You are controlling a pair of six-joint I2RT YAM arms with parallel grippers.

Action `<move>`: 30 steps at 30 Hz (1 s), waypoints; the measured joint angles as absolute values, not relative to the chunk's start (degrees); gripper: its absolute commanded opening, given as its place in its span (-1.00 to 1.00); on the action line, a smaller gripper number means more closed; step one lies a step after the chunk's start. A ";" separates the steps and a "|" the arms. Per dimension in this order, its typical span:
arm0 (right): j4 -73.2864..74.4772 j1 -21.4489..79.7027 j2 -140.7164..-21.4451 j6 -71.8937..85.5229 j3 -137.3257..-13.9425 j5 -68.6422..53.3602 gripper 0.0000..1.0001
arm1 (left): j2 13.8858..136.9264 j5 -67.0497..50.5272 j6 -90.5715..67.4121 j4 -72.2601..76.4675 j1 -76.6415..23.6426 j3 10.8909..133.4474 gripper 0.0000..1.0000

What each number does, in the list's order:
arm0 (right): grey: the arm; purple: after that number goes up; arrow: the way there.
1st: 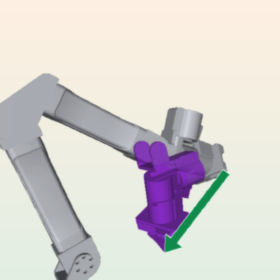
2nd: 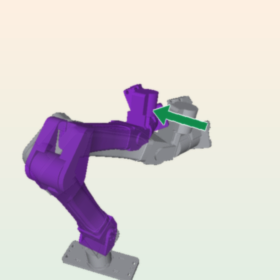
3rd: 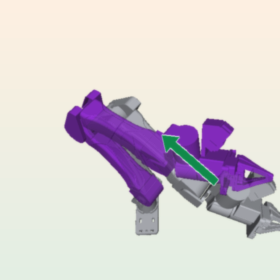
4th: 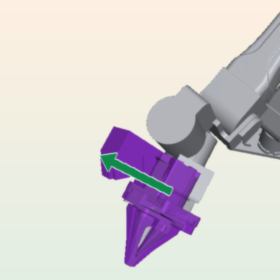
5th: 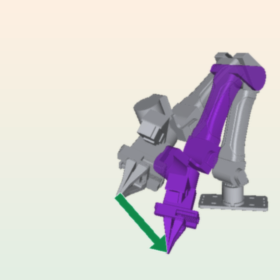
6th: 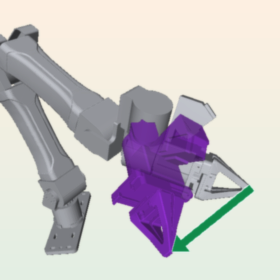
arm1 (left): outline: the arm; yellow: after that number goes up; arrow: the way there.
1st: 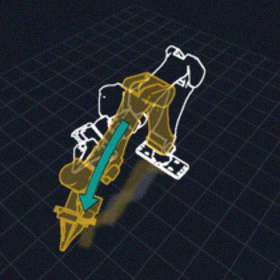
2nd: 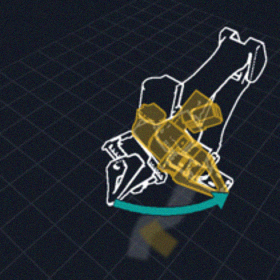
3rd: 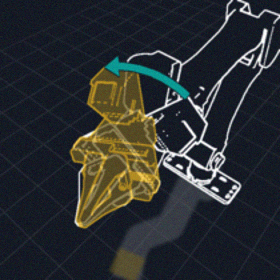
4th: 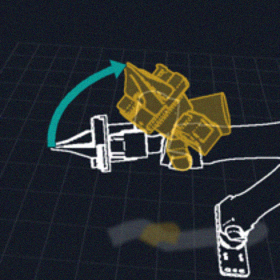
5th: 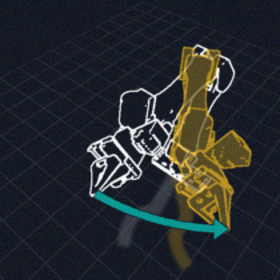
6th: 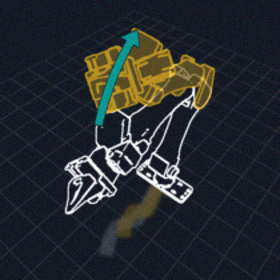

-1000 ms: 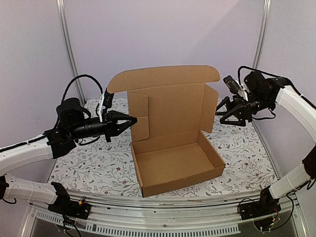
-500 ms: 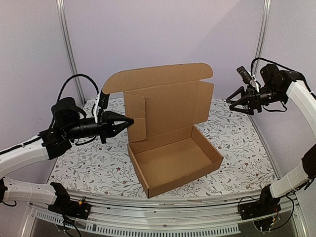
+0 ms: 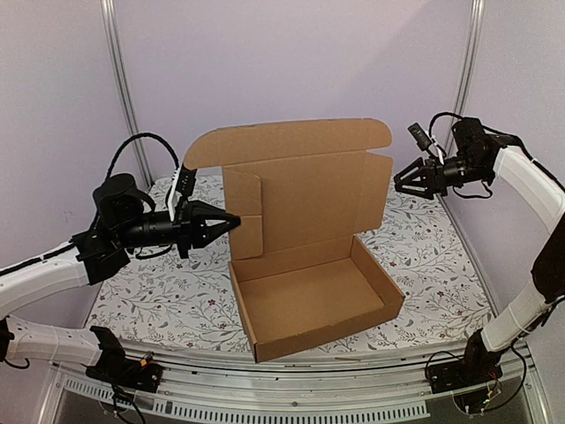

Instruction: Fold the paper box

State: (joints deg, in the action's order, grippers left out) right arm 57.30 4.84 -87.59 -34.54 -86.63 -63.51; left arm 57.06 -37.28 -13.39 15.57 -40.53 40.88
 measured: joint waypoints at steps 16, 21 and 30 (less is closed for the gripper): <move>55.29 14.94 -83.48 -33.15 -84.01 -65.54 -0.09 | 59.51 -34.52 -15.05 20.67 -40.49 40.45 -1.00; 55.44 14.96 -82.94 -32.67 -84.01 -66.06 -0.74 | 59.51 -33.30 -15.11 20.78 -40.49 40.40 -1.00; 38.22 18.96 -79.59 -13.50 -75.92 -48.86 -0.84 | 65.32 -30.87 -18.96 27.53 -42.22 39.05 -1.00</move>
